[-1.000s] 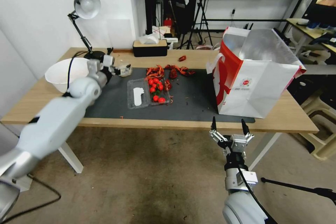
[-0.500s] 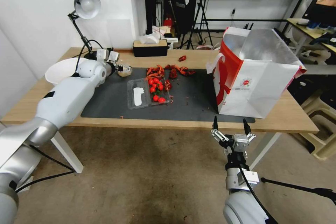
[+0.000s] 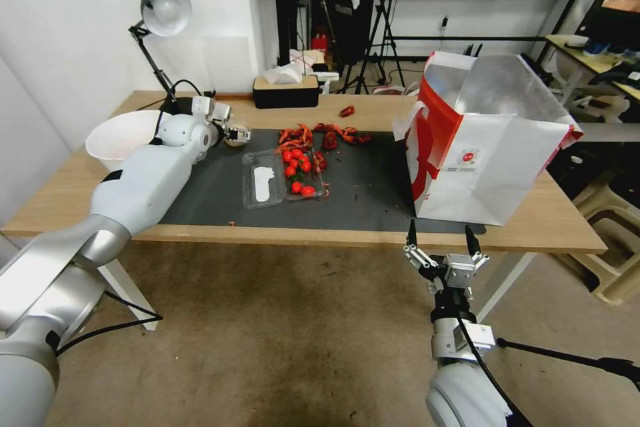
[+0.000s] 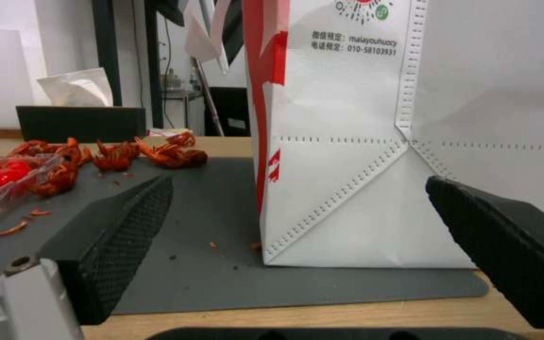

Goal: Pick up the trash from the table and place it into the takeout bag.

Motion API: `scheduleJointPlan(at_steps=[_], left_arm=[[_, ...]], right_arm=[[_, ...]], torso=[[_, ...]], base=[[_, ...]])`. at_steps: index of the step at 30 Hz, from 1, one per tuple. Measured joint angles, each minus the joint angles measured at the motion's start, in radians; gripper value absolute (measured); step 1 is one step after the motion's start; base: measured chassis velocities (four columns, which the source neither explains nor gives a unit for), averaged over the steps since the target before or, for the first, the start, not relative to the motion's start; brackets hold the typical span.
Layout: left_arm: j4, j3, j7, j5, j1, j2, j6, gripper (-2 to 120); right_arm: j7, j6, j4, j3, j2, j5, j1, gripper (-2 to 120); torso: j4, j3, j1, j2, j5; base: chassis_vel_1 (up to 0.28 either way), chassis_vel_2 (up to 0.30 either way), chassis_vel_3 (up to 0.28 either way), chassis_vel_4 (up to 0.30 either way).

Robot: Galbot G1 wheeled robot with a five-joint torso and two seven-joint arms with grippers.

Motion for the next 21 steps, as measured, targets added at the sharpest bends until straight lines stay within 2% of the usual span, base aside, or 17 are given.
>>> scheduleJointPlan(at_steps=[4,6,8,9,13,14,16,18,21], left_arm=[[0.005,-0.004,0.004,0.023,0.001,-0.006,0.008,56],[0.005,-0.005,0.004,0.026,0.002,-0.007,0.011,53],[0.005,-0.007,0.005,0.032,0.005,-0.007,0.011,41],[0.005,-0.007,0.005,0.032,0.005,-0.007,0.011,41],[-0.003,-0.007,0.007,0.033,0.012,-0.001,-0.001,23],[-0.003,-0.007,0.007,0.033,0.012,-0.001,-0.001,23],[-0.006,-0.011,0.008,0.034,0.014,0.001,-0.01,13],[-0.007,-0.014,0.009,0.034,0.014,0.001,-0.02,11],[-0.045,-0.021,0.018,0.023,0.009,0.014,-0.073,3]], right_arm=[[0.001,0.0,0.0,0.001,0.0,0.0,-0.001,100],[0.002,0.0,0.0,0.002,0.0,0.0,-0.002,100],[0.002,0.0,0.0,0.003,0.0,0.0,-0.002,100],[0.002,0.0,0.0,0.003,0.0,0.0,-0.002,100],[0.002,0.0,0.0,0.003,0.001,0.0,-0.003,100],[0.002,0.0,0.0,0.003,0.001,0.0,-0.003,100],[0.002,0.0,-0.001,0.003,0.002,0.0,-0.002,100],[0.002,0.0,-0.001,0.003,0.002,0.0,-0.002,100],[0.002,-0.001,-0.001,0.003,0.002,0.0,0.0,100]], torso=[[-0.0001,0.0,0.0,0.0,0.0],[-0.0001,0.0,0.0,0.0,-0.0001],[-0.0001,0.0,0.0,0.0,0.0],[-0.0001,0.0,0.0,0.0,0.0],[-0.0001,0.0,0.0,0.0,-0.0002],[-0.0001,0.0,0.0,0.0,-0.0002],[0.0,0.0,0.0,0.0,-0.0004],[0.0,0.0,0.0,0.0,-0.0003],[0.0002,0.0,0.0,0.0,-0.0004]], base=[[0.0,0.0,0.0,0.0],[0.0,0.0,0.0,0.0],[0.0,0.0,0.0,0.0],[0.0,0.0,0.0,0.0],[0.0,0.0,0.0,0.0],[0.0,0.0,0.0,0.0],[0.0,0.0,0.0,0.0],[0.0,0.0,0.0,0.0],[0.0,0.0,0.0,0.0]])
